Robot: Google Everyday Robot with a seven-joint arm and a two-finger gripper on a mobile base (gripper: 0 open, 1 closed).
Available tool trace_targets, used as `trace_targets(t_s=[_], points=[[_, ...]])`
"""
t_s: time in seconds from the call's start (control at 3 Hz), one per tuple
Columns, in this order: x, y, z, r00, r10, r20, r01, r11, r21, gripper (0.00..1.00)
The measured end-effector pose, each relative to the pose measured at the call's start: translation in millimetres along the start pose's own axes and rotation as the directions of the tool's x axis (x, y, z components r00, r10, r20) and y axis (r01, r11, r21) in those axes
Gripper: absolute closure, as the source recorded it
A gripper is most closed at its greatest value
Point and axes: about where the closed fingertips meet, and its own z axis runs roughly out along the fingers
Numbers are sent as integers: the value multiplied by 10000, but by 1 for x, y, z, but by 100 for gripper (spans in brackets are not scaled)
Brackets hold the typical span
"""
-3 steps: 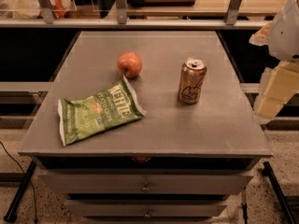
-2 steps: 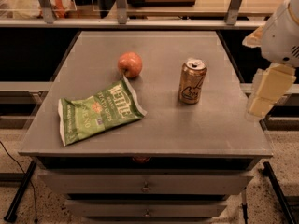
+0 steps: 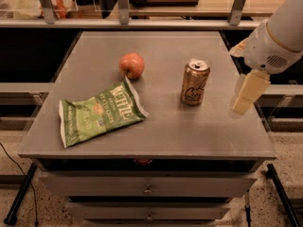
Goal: Knock orange can over
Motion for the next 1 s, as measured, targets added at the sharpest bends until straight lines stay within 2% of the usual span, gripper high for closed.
trace_targets(t_s=[0.33,0.67,1.0], points=[[9,-21,23,9985,400,379,-396,9991,-117,0],[12,-33,42,9873,877,1326,-820,9955,-476,0],[7,-38,57,9536,1478,2625,-1248,9869,-1024,0]])
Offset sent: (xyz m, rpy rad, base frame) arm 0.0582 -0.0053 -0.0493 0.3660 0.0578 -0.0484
